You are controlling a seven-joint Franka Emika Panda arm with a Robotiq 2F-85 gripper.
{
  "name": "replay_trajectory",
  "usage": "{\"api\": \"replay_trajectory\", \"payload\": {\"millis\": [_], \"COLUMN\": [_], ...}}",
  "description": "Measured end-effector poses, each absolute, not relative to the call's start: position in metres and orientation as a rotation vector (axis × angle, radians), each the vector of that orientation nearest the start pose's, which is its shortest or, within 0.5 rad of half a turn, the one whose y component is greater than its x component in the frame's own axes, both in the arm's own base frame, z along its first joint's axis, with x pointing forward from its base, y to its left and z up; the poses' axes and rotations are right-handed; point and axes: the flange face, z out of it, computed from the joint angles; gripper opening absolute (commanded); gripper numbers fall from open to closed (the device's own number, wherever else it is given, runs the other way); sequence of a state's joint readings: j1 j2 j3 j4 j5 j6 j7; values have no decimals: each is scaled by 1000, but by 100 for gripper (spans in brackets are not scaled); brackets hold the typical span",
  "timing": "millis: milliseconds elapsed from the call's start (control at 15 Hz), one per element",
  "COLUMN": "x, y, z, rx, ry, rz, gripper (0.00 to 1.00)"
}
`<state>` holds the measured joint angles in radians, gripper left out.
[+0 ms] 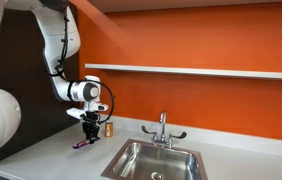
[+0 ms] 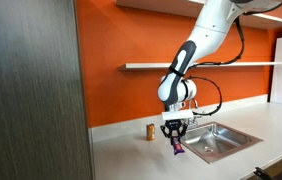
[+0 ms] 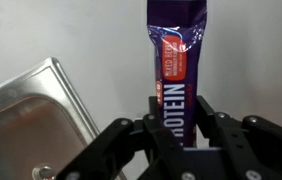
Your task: Place the snack bar onto the shelf
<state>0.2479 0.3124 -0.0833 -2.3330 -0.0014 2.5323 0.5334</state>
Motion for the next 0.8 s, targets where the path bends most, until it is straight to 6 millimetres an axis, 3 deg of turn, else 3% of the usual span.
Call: {"api": "replay_trajectory", "payload": {"millis": [400,800], "x": [476,446], "y": [100,121], "z": [256,309], "rx": [-3262,-3282], "ry": [287,185], "rz": [35,-7], "gripper": [14,14]}}
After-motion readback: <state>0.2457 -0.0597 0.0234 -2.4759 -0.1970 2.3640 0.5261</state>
